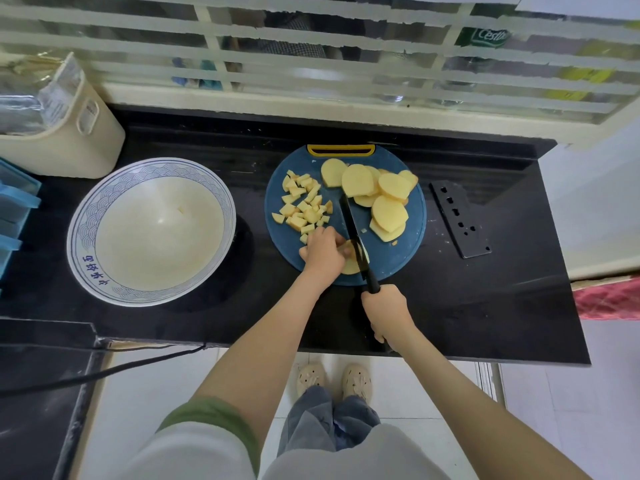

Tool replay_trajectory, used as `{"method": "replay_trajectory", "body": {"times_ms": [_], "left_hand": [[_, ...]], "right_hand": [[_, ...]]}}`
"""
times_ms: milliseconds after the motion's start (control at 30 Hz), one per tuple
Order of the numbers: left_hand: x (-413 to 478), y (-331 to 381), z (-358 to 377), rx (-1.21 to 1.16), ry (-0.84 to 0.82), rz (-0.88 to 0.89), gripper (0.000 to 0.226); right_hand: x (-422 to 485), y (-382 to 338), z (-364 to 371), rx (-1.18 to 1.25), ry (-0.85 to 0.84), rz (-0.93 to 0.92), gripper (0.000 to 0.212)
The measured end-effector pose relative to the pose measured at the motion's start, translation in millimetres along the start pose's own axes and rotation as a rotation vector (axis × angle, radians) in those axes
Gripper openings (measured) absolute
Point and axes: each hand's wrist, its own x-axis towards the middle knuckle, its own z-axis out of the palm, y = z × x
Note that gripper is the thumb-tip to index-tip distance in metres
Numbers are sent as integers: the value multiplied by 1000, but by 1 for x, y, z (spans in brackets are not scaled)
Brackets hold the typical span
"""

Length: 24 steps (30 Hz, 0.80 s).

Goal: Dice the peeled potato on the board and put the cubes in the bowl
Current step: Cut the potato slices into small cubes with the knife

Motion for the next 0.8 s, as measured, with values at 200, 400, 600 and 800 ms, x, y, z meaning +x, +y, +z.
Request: {"method": "replay_trajectory", "body": {"times_ms": [200, 400, 600, 800], "left_hand": [[3, -5, 2, 18, 0, 23, 15], [1, -9, 3, 39, 6, 81, 16], [-6, -10, 3, -9, 56, 82, 14], [-20, -12, -4, -168, 144, 63, 15]], "right_hand": [[4, 1, 5, -29, 33, -1, 15], [3, 0, 5, 154, 18, 0, 17], [-10, 2, -2, 148, 45, -49, 19], [-17, 0, -3, 138, 20, -60, 17]]}}
